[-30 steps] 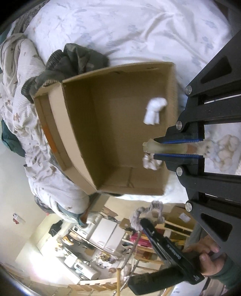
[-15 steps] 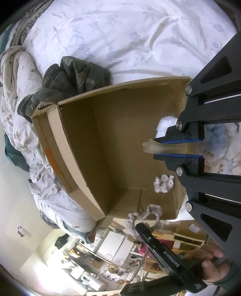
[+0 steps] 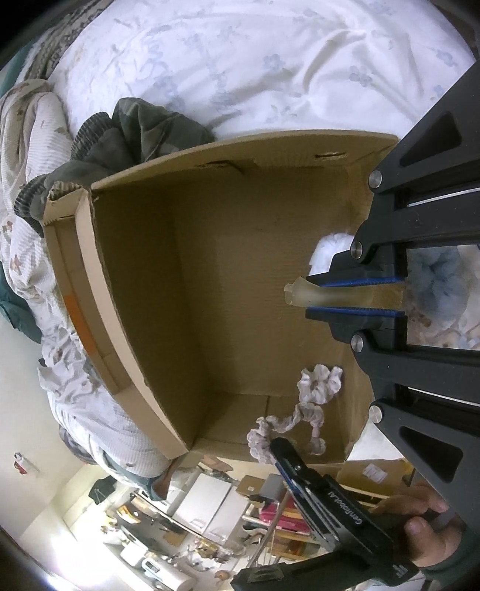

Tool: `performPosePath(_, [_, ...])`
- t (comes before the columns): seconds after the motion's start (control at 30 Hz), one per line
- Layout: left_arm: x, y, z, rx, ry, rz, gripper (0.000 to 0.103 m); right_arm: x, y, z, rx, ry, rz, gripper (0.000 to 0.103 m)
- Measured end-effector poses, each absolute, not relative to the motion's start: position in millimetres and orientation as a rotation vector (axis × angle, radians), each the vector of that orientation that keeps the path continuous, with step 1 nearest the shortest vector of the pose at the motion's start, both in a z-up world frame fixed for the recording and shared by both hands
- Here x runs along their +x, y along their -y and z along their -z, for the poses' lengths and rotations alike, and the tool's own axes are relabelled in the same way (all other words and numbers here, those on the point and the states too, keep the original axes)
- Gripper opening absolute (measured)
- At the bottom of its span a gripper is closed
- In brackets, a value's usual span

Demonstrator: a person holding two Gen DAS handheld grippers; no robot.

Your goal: Organize soft objects

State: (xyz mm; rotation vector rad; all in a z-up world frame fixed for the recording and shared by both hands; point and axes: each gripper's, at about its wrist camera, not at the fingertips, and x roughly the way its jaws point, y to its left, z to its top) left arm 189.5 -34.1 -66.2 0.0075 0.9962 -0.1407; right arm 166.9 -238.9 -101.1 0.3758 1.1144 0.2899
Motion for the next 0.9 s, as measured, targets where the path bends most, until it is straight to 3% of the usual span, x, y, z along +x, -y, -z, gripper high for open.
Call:
performPosePath(0.63, [191.4,37.8,75.7,0.003,-1.041,0.143,0.013,170.9,240.9,104.9,0.391,-1.134,-0.277,0.011])
performPosePath(0.73, [191.3,36.9,75.1,-0.009,-1.044,0.141,0.027,171.7,240.5,106.0,0.389,-1.136,-0.272,0.011])
performPosePath(0.8, [190.2,36.0,73.4,-0.01,-1.034,0.126,0.049,171.8,240.2,106.4,0.388,-1.136,-0.269,0.012])
performPosePath(0.9, [188.1,33.8,69.6,-0.017,-1.008,0.103,0.062,173.0,240.1,108.1,0.387,-1.145,-0.254,0.017])
